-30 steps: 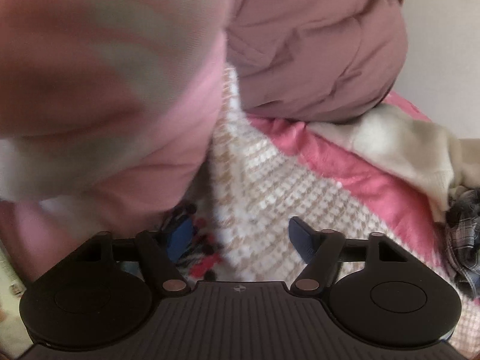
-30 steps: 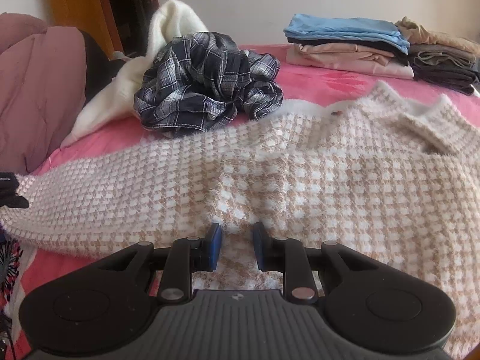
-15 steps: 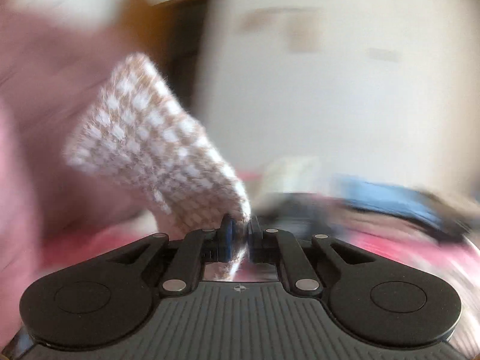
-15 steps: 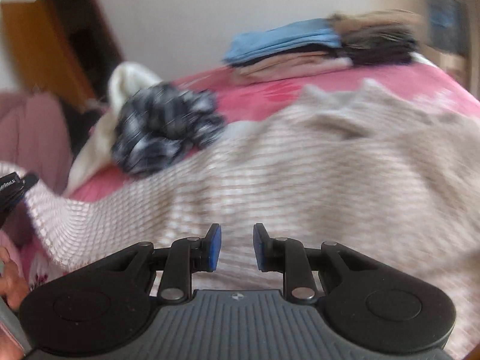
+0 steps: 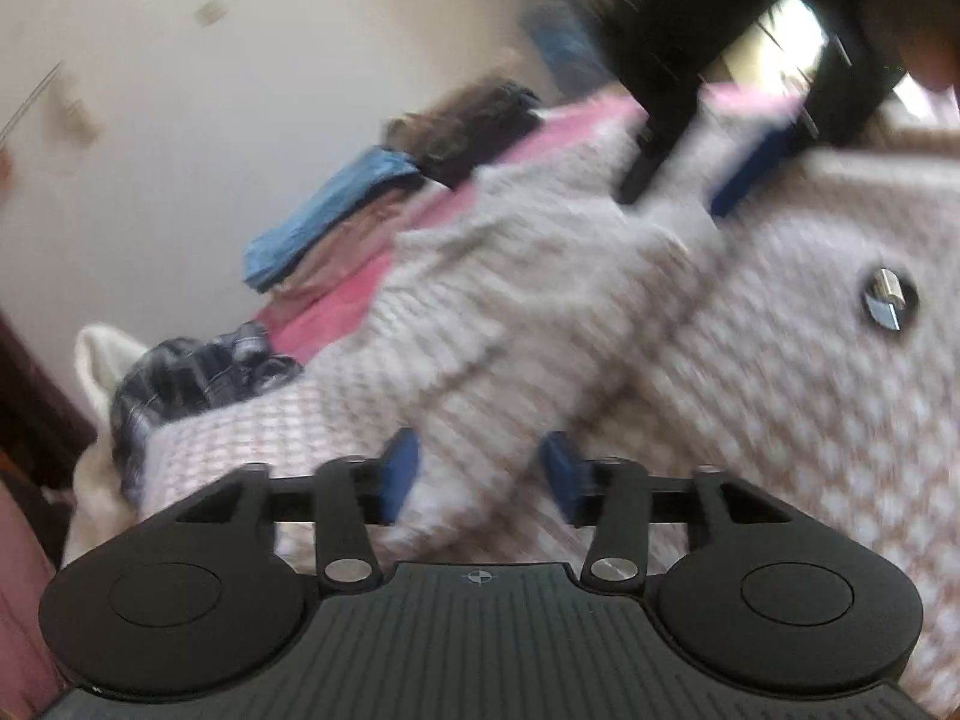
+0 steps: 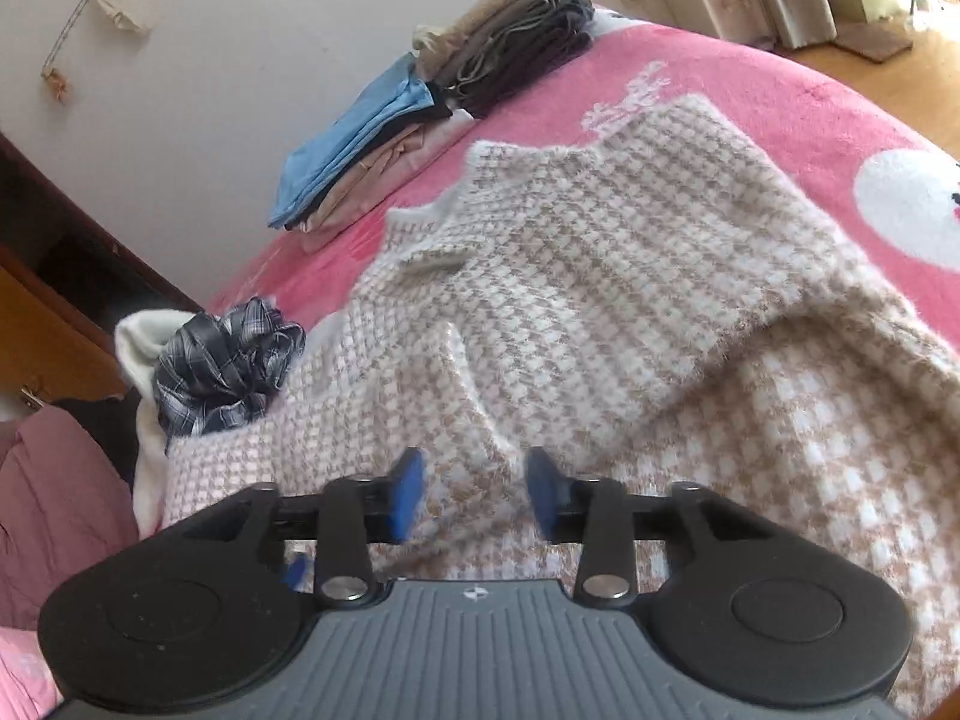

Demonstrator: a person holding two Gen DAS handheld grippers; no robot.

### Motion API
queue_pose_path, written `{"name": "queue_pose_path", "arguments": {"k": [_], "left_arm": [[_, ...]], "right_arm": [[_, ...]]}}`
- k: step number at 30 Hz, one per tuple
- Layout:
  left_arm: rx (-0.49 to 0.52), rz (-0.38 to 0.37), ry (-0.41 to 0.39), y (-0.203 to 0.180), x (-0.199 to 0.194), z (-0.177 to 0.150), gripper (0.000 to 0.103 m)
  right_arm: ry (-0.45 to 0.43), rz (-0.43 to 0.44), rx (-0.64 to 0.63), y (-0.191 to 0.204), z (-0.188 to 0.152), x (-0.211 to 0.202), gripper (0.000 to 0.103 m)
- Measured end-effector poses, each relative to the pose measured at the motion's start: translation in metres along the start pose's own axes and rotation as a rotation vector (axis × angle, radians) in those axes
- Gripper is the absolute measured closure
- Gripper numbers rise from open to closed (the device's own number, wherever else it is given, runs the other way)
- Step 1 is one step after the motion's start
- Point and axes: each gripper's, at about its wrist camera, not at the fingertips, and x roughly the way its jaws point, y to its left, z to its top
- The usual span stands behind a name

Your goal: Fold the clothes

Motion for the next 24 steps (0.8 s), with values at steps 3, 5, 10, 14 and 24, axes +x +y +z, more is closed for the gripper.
{"name": "queue_pose_path", "arguments": {"k": [3, 5, 10, 14, 24], "left_arm": [[-0.057, -0.006, 0.004, 0.01, 0.008, -0.001, 0.047], [-0.064, -0.004, 0.015, 0.014, 0.016, -0.005, 0.047], [-0.063, 0.002, 0.017, 0.011, 0.013, -0.005, 0.047], [-0.103, -0.011, 0.019, 0.016, 0.012, -0.005, 0.047], [-0.133, -0.014, 0.026, 0.019, 0.013, -0.005, 0.046]], "right_arm": [[0.001, 0.0, 0.033, -0.001, 0.005, 0.008, 0.057], [0.013, -0.009, 0.075, -0.003, 0.006, 0.013, 0.057], [0.045, 0.022, 0.277, -0.016, -0.001, 0.018, 0.057], [0.023, 0.01, 0.315, -0.018, -0.002, 0.022, 0.058], [0.045, -0.049, 0.237, -0.009, 0.004, 0.039, 0.058]]}}
